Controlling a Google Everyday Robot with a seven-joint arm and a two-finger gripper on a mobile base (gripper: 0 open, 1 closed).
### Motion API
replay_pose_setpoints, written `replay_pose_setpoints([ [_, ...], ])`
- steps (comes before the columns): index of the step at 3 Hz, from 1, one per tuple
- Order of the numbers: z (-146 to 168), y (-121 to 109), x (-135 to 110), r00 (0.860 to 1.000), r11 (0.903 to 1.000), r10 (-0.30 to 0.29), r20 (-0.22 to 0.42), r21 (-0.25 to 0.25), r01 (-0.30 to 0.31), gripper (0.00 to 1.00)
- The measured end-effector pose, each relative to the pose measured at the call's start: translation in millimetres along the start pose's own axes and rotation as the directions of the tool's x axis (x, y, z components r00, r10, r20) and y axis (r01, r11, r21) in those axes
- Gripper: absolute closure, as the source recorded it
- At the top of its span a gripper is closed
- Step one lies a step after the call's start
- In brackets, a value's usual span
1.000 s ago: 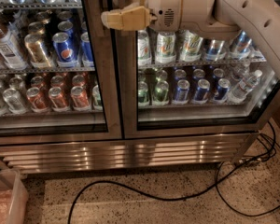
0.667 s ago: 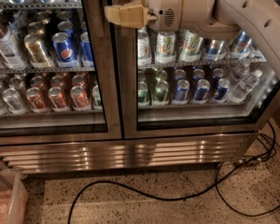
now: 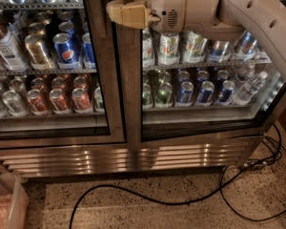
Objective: Open right fridge door
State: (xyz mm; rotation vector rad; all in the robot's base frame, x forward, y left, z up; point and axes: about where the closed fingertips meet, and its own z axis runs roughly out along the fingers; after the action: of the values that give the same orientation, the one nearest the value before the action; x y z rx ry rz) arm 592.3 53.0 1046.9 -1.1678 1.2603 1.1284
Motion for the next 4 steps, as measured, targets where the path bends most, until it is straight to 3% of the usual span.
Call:
replay_pose_setpoints([
  [4, 0, 19, -7, 1.000, 0.9997, -0.022, -0.006, -0.010, 0.022, 1.00],
])
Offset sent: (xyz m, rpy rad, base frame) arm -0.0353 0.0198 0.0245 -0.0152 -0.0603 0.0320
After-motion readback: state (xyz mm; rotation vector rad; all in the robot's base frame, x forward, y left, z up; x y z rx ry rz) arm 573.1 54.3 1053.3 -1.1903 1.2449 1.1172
